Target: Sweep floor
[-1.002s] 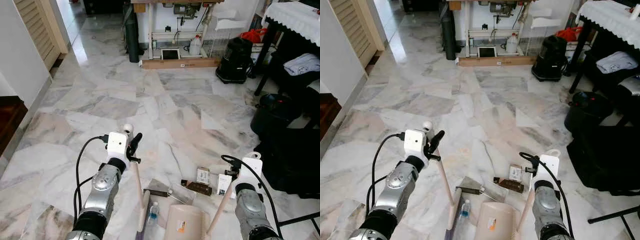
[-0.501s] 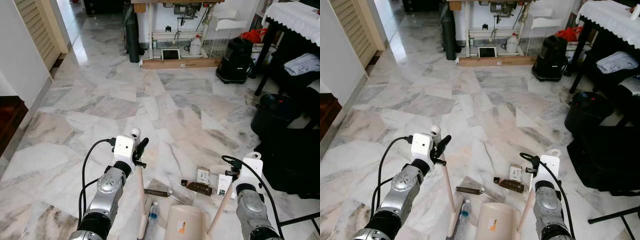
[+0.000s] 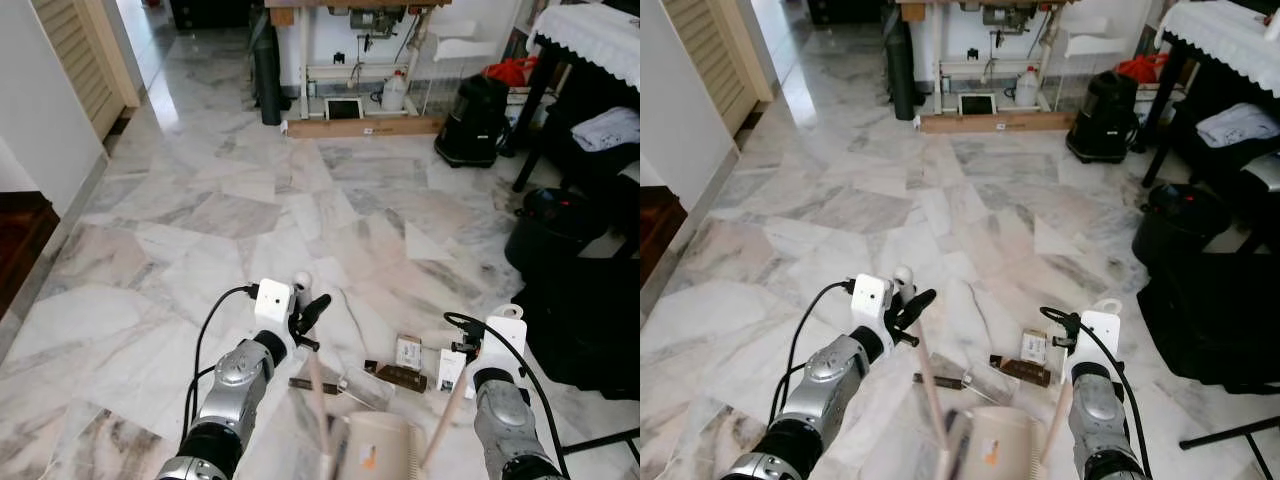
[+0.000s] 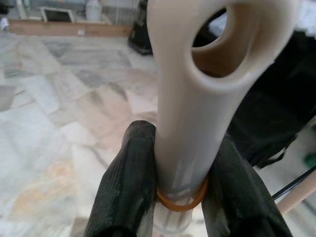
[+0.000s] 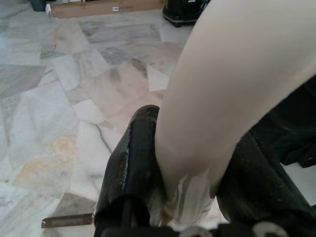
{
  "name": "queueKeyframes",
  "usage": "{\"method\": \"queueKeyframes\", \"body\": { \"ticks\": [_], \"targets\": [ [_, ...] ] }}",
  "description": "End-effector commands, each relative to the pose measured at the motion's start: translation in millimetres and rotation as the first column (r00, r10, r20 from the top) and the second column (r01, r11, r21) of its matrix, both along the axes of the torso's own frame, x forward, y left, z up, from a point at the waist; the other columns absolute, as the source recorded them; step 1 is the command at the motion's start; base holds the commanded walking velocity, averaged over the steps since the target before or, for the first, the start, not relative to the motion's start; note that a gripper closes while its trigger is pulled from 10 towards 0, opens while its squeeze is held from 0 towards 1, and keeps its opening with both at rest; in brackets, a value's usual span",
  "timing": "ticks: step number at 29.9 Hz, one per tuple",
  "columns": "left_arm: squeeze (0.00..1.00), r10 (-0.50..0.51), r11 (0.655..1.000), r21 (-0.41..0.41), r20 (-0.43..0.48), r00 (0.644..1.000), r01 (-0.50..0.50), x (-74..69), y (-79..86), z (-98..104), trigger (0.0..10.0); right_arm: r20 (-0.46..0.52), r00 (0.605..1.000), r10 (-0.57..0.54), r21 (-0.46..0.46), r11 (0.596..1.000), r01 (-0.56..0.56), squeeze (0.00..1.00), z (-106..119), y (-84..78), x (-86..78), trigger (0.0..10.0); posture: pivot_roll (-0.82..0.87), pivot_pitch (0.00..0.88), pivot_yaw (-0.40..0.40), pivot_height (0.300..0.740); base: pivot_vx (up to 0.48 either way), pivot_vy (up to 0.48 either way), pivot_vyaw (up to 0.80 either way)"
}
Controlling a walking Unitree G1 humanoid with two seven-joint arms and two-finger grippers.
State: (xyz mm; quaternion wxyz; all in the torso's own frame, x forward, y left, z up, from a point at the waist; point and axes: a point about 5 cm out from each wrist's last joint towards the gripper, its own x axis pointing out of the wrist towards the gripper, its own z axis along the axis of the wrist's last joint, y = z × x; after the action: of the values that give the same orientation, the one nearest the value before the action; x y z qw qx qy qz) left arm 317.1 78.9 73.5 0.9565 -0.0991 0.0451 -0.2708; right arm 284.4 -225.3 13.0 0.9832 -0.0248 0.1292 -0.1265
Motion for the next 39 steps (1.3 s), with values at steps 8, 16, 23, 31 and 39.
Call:
{"method": "queueKeyframes", "body": {
  "ticks": [8, 16, 23, 31, 39],
  "targets": [
    [0.0, -0.016, 0.978, -0.21, -0.042, 0.999, 0.007, 2.7, -9.5, 10, 10.0, 0.018, 1.0, 0.001, 0.022, 1.0, -0.001, 0.0, 2, 6.8, 3.4, 10.0, 0.08, 0.035, 0.009, 0.74, 0.0, 0.0, 0.0],
    [0.0, 0.129, 0.977, -0.178, 0.072, 0.989, -0.114, 9.5, 12.0, 30, 10.0, 0.043, 0.999, 0.005, 0.03, 1.0, -0.006, 0.0, 7, 8.8, 7.6, 10.0, 0.07, 0.025, 0.013, 0.74, 0.0, 0.0, 0.0],
    [0.0, 0.221, 0.962, -0.202, 0.187, 0.957, -0.183, 11.3, 28.6, 56, 10.0, 0.051, 0.999, 0.005, 0.039, 0.999, -0.007, 0.0, 9, 9.1, 9.7, 10.0, 0.08, 0.014, 0.011, 0.74, 0.0, 0.0, 0.0],
    [0.0, 0.287, 0.949, -0.209, 0.261, 0.922, -0.236, 8.9, 37.9, 74, 10.0, 0.059, 0.998, 0.031, 0.053, 0.998, -0.034, 0.0, 9, 13.3, 11.1, 10.0, 0.09, 0.009, 0.01, 0.74, 0.0, 0.0, 0.0],
    [0.0, 0.352, 0.932, -0.193, 0.294, 0.889, -0.305, 9.8, 48.3, 80, 10.0, 0.093, 0.994, 0.06, 0.079, 0.995, -0.067, 0.0, 11, 14.8, 11.1, 10.0, 0.09, 0.009, 0.011, 0.74, 0.0, 0.0, 0.0]
  ]
}}
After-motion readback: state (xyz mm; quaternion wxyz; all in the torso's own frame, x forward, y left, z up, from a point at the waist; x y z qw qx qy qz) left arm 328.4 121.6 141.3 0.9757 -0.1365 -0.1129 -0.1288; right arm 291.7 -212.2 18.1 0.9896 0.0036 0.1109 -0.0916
